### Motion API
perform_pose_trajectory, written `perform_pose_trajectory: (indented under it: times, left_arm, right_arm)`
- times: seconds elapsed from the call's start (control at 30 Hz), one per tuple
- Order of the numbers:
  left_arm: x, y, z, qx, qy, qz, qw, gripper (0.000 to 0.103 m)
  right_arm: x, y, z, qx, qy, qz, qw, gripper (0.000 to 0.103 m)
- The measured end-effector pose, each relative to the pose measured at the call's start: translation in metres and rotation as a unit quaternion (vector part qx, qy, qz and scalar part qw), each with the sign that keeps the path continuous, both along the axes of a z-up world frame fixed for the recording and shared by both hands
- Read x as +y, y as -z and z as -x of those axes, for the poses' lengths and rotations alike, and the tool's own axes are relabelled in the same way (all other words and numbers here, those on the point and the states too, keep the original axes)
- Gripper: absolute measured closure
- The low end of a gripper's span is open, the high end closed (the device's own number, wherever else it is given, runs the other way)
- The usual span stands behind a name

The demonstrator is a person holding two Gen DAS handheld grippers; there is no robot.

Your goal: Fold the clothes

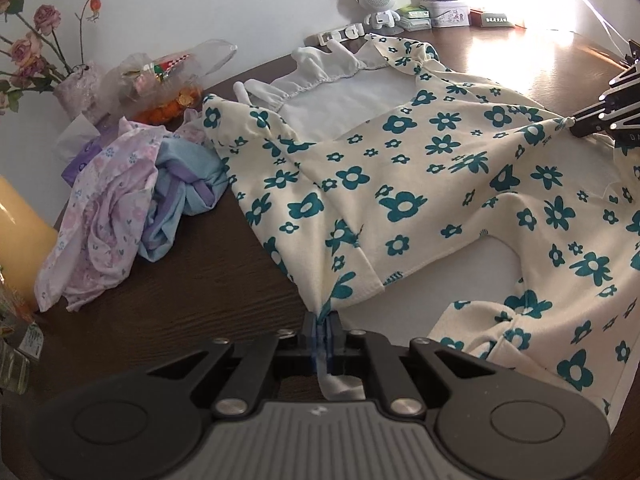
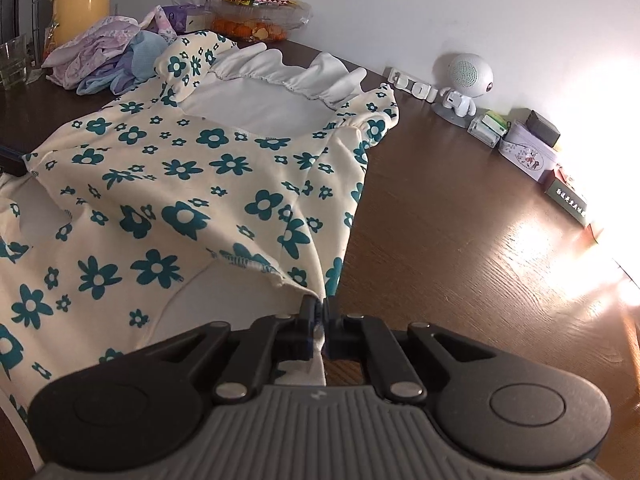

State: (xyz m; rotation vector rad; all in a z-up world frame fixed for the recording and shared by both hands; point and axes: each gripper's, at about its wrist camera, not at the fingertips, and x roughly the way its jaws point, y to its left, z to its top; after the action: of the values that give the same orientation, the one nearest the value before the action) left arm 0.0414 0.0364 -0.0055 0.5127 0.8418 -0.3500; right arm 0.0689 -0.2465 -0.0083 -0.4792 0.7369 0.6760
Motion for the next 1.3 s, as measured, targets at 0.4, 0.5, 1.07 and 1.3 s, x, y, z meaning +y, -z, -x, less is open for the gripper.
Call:
perform_pose_trajectory:
  times: [0.4, 0.5, 1.07, 1.3]
  left_arm:
    - [-0.001, -0.044, 0.017, -0.029, 0.044, 0.091, 0.9945, 0.061]
    - [-0.014, -0.031, 0.011, -0.031, 0.055, 0.093, 0.9937, 0.083]
    - [-0.009, 0.003, -0.009, -0.007, 0.041, 0.071, 0.9966, 0.091]
    - [0.015, -0.026, 0.01, -0.032, 0.011, 0.126, 0.9914, 0.023]
  right_arm:
    - [-0.013, -0.04, 0.028, 0.063, -0.038, -0.105, 0.992, 0.063]
    - [0.007, -0.033, 0.042, 0.042, -0.053, -0.099, 0.993, 0.063]
    - [0.032, -0.006, 0.068, 0.075, -0.057, -0.069, 0.993, 0.068]
    - [0.024, -0.027, 0.069, 0.065, -0.044, -0.077, 0.994, 0.029]
